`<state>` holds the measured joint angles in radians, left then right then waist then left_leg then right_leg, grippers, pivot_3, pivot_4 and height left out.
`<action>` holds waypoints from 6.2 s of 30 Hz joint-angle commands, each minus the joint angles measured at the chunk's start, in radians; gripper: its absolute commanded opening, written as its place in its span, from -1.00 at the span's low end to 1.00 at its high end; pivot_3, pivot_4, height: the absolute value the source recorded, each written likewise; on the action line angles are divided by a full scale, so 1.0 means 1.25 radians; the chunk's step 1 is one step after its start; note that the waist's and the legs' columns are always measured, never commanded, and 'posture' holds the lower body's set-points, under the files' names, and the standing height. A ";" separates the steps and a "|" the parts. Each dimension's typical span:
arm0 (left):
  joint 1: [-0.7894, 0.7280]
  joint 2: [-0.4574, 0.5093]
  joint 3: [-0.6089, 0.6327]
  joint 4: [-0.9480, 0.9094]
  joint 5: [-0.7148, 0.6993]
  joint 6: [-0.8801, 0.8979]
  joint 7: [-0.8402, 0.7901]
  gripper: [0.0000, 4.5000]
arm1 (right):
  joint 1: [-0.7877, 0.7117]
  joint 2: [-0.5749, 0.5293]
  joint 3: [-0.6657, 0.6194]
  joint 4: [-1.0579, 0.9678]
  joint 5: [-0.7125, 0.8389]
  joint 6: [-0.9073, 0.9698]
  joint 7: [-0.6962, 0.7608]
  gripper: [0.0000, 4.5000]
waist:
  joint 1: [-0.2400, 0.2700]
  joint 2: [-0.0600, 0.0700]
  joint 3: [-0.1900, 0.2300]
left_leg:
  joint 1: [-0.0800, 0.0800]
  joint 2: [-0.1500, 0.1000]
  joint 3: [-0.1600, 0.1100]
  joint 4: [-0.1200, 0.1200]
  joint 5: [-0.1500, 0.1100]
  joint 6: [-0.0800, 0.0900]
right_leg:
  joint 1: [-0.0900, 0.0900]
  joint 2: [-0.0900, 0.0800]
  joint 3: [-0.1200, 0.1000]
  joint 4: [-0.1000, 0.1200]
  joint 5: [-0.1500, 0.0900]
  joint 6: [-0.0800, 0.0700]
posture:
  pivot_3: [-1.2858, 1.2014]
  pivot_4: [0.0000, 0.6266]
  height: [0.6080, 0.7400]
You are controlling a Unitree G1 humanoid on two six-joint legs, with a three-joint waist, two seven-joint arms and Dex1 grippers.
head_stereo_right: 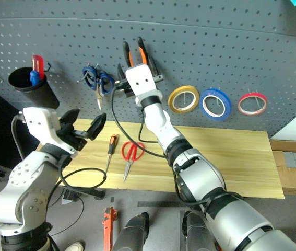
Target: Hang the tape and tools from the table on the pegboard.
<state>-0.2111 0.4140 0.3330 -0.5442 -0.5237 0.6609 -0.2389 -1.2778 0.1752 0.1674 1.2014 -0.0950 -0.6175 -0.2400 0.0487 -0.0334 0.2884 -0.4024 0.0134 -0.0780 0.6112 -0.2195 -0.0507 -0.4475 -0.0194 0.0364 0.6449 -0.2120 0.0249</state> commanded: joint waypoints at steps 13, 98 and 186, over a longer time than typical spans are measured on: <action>-0.064 -0.013 -0.047 0.100 0.035 -0.117 -0.030 1.00 | 0.120 0.053 -0.014 -0.265 0.052 0.079 0.129 0.97 | -0.004 -0.001 -0.001 | 0.000 0.000 0.000 0.000 0.001 -0.002 | 0.000 0.000 0.000 0.000 0.000 0.000 | 0.20 -0.26 1.00; 0.085 -0.155 -0.312 0.452 0.477 -0.074 0.144 -0.92 | 0.703 -0.478 0.088 -0.956 0.189 0.470 0.949 1.00 | -0.066 -0.007 -0.008 | 0.002 -0.002 0.003 0.015 0.002 -0.004 | 0.009 -0.001 0.005 0.000 0.006 0.013 | 0.03 -0.26 1.00; 0.072 -0.115 -0.115 0.152 0.481 -0.378 0.188 -0.90 | 0.625 -0.350 -0.005 -1.078 0.308 0.557 0.811 1.00 | -0.035 -0.008 -0.115 | 0.016 -0.002 0.003 0.015 0.002 -0.004 | 0.023 0.000 0.004 -0.002 0.004 0.008 | 0.13 -0.85 1.00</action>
<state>-0.0947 0.2693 0.1707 -0.3769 0.0992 0.2086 0.0056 -0.4692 -0.2657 0.1816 -0.1386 0.2926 0.1066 0.7824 0.0055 -0.0433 0.1445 -0.3817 0.0112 -0.0737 0.6299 -0.2167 -0.0562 -0.4187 -0.0194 0.0415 0.6429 -0.2076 0.0351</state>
